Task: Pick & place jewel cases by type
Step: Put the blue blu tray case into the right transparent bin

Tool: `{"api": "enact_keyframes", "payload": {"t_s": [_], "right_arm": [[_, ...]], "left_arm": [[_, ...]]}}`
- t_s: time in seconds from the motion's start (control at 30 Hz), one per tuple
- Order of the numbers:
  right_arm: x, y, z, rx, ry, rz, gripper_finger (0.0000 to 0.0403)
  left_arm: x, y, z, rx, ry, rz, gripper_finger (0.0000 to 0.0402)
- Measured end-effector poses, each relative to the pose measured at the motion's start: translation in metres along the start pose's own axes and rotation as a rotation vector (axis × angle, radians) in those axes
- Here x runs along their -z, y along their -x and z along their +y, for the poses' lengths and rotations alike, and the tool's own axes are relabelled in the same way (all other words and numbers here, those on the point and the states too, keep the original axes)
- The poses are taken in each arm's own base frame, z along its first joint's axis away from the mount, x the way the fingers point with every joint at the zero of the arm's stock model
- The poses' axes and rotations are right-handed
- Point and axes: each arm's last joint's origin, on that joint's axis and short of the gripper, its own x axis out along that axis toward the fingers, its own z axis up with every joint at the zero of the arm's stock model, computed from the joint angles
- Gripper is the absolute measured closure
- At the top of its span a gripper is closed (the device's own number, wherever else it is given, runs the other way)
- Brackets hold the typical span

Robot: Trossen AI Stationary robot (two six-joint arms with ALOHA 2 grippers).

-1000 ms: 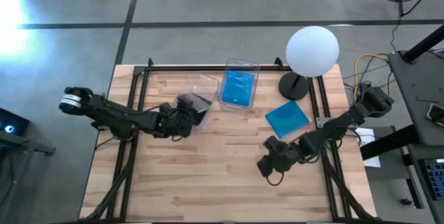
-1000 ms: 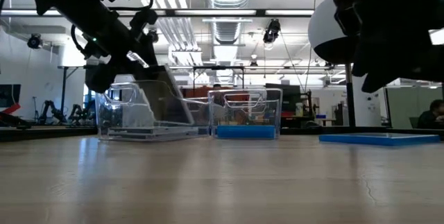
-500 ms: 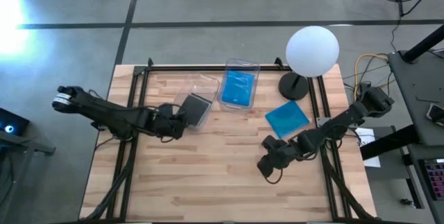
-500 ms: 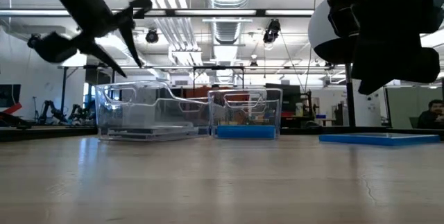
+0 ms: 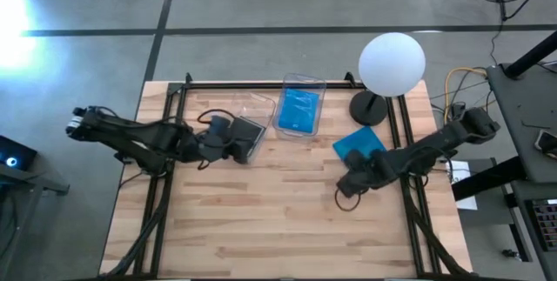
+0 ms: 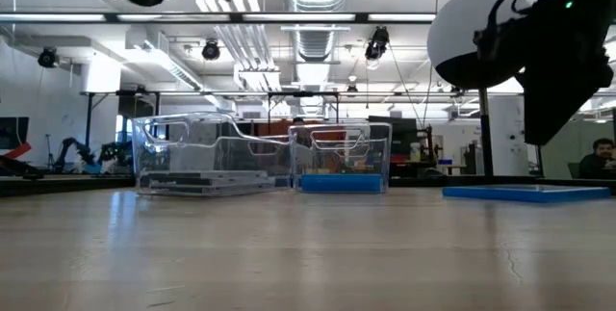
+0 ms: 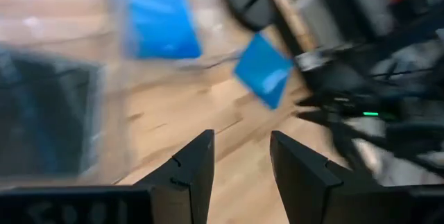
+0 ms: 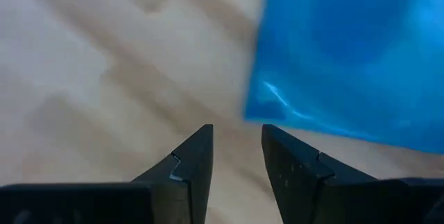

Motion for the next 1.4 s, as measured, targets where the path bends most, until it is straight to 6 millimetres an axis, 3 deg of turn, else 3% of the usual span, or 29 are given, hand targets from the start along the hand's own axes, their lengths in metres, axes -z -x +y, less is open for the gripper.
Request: {"api": "enact_keyframes", "payload": {"t_s": [0.1, 0.27, 0.57, 0.67, 0.77, 0.93, 1.1, 1.2, 1.4], "right_arm": [[-0.009, -0.009, -0.009, 0.080, -0.049, 0.007, 0.0282], [-0.021, -0.041, -0.022, 0.197, -0.139, 0.005, 0.0284], [-0.021, -0.066, -0.034, 0.237, -0.591, -0.046, 0.0289], [-0.019, -0.072, -0.029, 0.137, -0.653, -0.045, 0.0290], [-0.024, -0.071, -0.010, -0.066, -0.680, 0.003, 0.0294], [-0.035, -0.056, 0.025, -0.395, -0.555, 0.106, 0.0304], [-0.047, -0.040, 0.046, -0.644, -0.431, 0.125, 0.0315], [-0.050, -0.033, 0.043, -0.540, -0.440, 0.047, 0.0321], [-0.043, -0.029, 0.012, -0.047, -0.461, -0.075, 0.0326]], "left_arm": [[0.001, -0.007, -0.011, 0.066, -0.009, -0.021, 0.0280], [0.005, -0.016, -0.021, 0.130, -0.001, -0.010, 0.0280], [0.018, -0.020, -0.024, 0.132, -0.043, 0.048, 0.0280], [0.019, -0.020, -0.024, 0.134, -0.046, 0.053, 0.0280], [0.020, -0.019, -0.024, 0.140, -0.048, 0.066, 0.0280], [0.024, -0.020, -0.023, 0.143, -0.063, 0.124, 0.0280], [0.040, -0.026, -0.011, 0.005, -0.118, 0.208, 0.0280], [0.051, -0.029, -0.007, -0.066, -0.091, 0.242, 0.0280], [0.073, -0.039, -0.015, -0.046, -0.071, 0.266, 0.0280]]}}
